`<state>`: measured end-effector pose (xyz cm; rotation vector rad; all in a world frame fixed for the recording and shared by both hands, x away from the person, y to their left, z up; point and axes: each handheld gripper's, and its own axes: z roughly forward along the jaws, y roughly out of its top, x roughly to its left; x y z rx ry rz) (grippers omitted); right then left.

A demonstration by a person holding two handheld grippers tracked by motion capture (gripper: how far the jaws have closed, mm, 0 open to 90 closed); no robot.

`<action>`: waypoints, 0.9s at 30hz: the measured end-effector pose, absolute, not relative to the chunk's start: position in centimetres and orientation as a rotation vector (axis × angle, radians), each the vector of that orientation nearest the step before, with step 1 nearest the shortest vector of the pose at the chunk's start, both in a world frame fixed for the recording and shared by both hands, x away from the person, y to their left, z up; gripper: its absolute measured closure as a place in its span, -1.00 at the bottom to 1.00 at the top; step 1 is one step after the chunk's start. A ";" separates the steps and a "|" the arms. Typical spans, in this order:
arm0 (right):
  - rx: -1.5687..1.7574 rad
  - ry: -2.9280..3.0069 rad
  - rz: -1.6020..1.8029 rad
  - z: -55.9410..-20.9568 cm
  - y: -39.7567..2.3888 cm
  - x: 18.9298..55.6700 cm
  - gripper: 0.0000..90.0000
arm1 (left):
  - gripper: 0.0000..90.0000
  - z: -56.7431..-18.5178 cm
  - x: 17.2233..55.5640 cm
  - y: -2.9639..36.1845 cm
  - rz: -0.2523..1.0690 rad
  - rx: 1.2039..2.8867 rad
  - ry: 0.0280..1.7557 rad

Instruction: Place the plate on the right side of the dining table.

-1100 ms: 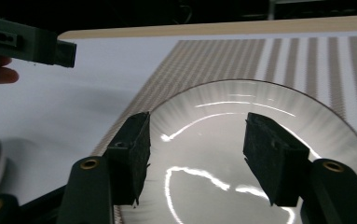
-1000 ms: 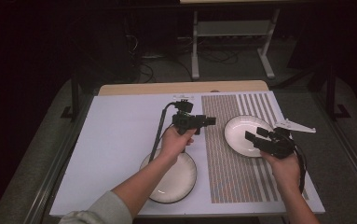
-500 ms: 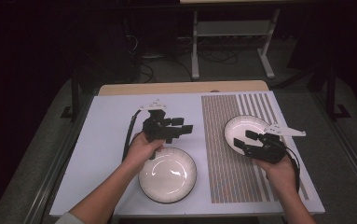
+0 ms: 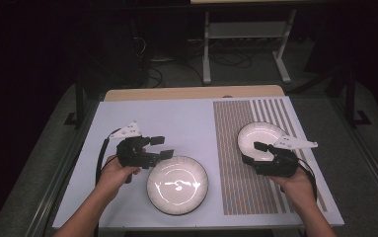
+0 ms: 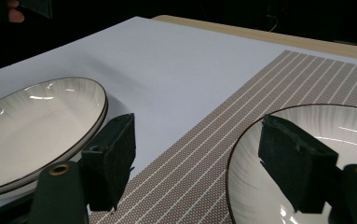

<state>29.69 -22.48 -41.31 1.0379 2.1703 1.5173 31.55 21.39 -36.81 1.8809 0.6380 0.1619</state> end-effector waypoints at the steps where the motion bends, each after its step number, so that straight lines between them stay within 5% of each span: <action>1: 1.025 2.177 1.510 -41.3 -22.4 29.6 -0.43 | -0.32 -36.9 31.3 21.8 0.172 1.888 0.624; 27: 0.887 2.174 1.557 -41.2 -24.2 27.5 -0.49 | -0.43 -38.7 27.7 30.8 0.299 1.850 0.557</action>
